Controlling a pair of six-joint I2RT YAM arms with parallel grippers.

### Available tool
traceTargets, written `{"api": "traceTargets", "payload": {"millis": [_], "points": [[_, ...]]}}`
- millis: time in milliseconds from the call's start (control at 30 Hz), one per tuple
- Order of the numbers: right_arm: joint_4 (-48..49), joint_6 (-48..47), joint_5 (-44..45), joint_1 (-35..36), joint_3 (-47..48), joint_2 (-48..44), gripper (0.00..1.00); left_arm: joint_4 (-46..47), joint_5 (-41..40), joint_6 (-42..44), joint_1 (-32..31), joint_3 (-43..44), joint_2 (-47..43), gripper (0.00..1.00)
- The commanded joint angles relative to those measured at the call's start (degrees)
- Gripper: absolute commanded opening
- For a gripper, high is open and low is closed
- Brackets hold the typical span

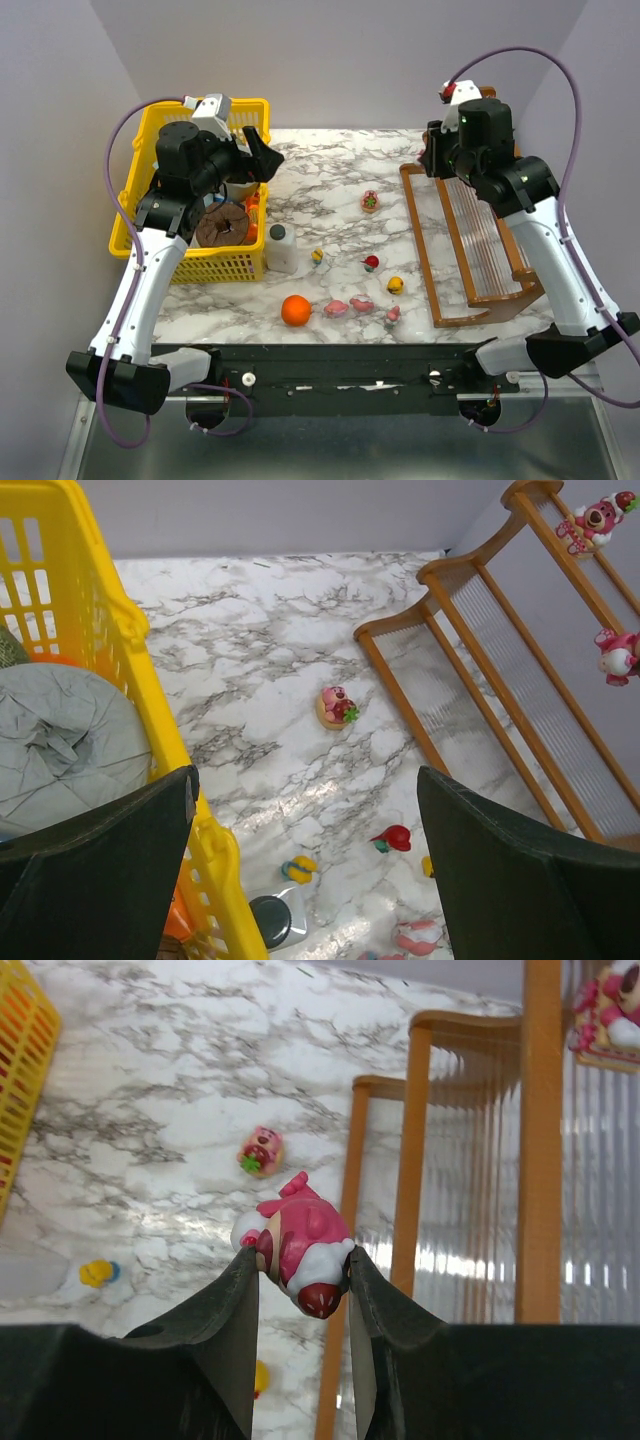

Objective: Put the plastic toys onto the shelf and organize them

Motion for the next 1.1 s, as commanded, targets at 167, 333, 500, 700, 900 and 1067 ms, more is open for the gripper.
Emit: {"api": "traceTargets", "payload": {"millis": [167, 333, 500, 700, 900, 1067], "points": [[-9.9, -3.1, -2.1, -9.9, 2.2, -5.5, 0.12, 2.1, 4.8, -0.5, -0.8, 1.1, 1.8, 0.99], [-8.5, -6.0, -7.2, -16.8, 0.1, -9.0, 0.14, 4.5, 8.9, -0.8, -1.8, 1.7, 3.6, 0.99], [-8.0, -6.1, -8.5, -20.1, -1.6, -9.1, 0.14, 4.5, 9.7, 0.0, -3.6, 3.6, 5.7, 0.99], [-6.9, -4.6, -9.5, -24.1, -4.3, -9.5, 0.15, 3.6, 9.6, 1.2, -5.1, 4.3, 6.7, 0.99], [-5.6, -3.9, -10.8, -27.1, -6.5, -9.2, 0.15, 3.1, 9.0, 1.9, -5.4, 4.2, 7.0, 0.99], [-5.6, -4.3, -13.1, -30.3, -4.8, -7.5, 0.15, 1.9, 9.0, 2.4, -5.5, 5.9, 8.5, 0.99]]}}
